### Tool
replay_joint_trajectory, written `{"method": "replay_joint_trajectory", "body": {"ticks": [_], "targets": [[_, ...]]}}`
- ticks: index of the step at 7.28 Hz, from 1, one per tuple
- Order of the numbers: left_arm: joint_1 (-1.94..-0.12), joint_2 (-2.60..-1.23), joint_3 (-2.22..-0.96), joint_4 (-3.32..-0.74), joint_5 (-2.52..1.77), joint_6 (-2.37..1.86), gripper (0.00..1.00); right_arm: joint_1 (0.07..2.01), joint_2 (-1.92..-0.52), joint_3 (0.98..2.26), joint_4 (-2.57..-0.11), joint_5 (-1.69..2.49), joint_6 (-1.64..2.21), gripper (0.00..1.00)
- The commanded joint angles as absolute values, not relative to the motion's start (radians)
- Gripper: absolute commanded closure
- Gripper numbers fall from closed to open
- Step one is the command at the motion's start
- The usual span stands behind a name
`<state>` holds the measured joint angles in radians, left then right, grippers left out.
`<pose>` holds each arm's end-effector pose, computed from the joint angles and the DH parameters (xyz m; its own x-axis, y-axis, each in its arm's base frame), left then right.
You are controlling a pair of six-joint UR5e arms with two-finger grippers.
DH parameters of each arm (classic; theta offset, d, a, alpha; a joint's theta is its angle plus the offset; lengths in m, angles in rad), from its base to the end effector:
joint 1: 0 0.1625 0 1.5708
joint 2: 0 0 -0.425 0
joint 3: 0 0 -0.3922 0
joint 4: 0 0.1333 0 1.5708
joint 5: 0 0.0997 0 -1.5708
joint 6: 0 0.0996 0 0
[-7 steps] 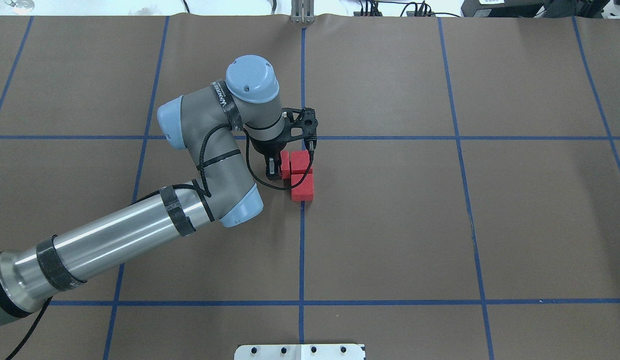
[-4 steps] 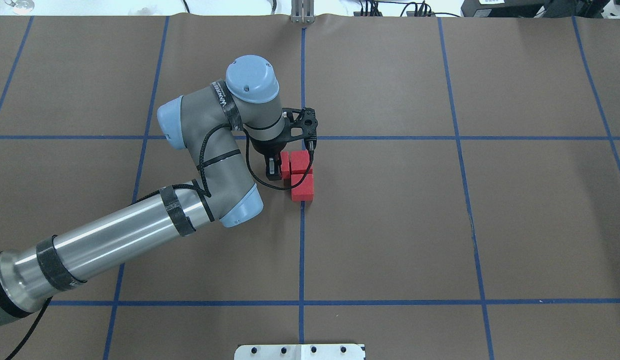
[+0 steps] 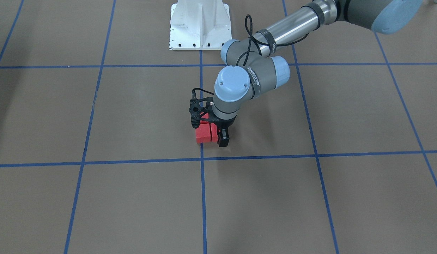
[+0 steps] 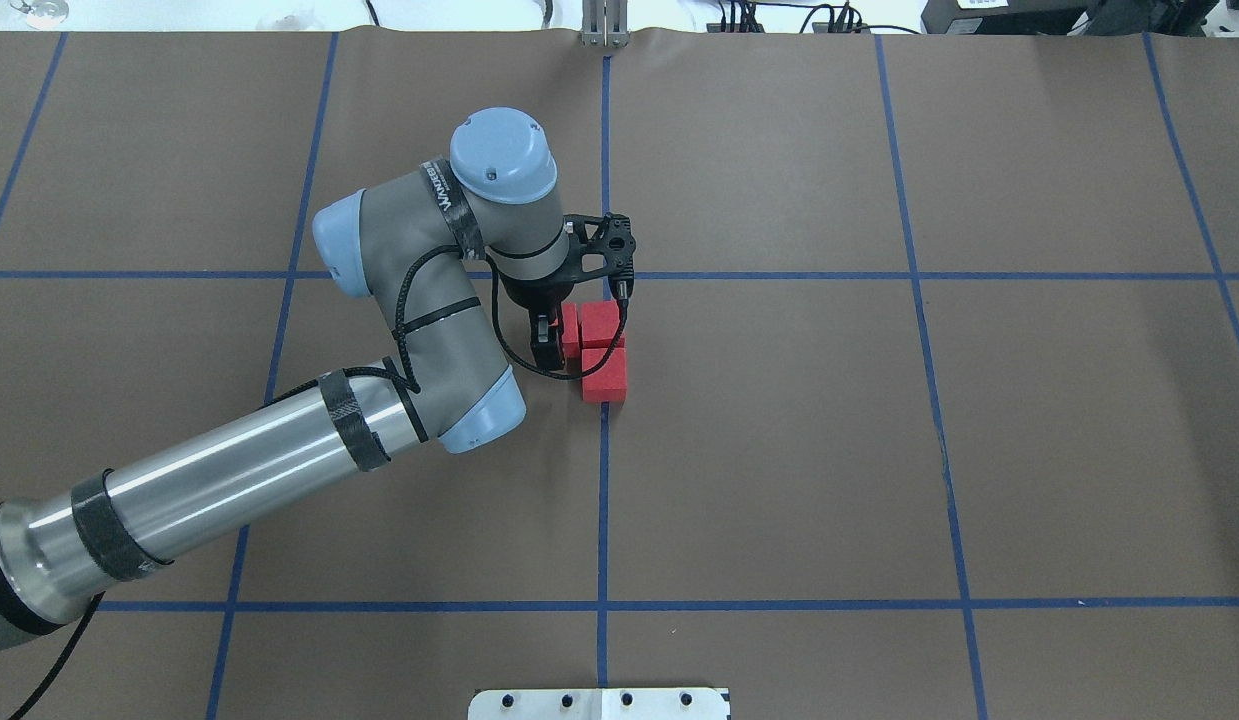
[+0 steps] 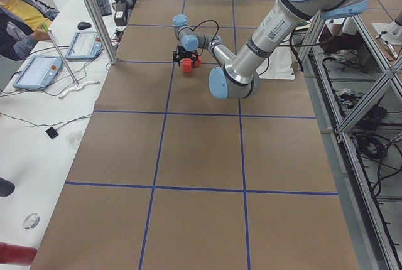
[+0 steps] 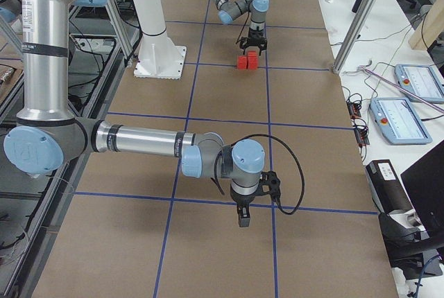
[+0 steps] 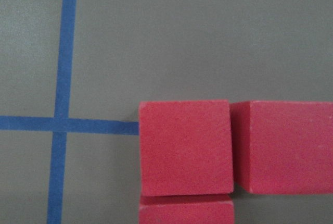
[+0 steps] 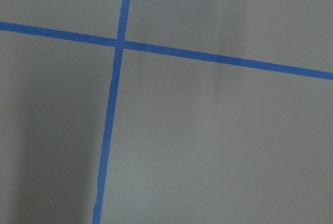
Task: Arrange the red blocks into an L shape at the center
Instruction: 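Hold the red cube with the left gripper pressed against the pair, then open the left gripper and lift it away from the cubes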
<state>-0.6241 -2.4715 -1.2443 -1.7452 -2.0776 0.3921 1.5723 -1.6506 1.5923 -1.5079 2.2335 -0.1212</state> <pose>0.5953 -0.5333 0.2094 -0.0028 0.9976 -0.0685 -0.6422 0.0507 0.7649 0.0727 -0.4576 0.6871 0.7827 -0.1225 0.6102 0.0938 0.9925 0.0789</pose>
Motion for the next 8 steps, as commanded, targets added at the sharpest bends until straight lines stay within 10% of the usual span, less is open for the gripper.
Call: {"method": "replay_joint_trajectory", "body": {"ticks": [1,8], "targets": [[-0.644,-2.471,-1.274,-1.744,-2.126,0.391,0.01,1.572,-1.651,1.592,-1.508,2.233,-0.121,0.00],[-1.199,-2.045,-1.358,-1.743,-2.326,0.309,0.00,1.575,-1.664,1.592,-1.508,2.232,-0.132,0.00]]}}
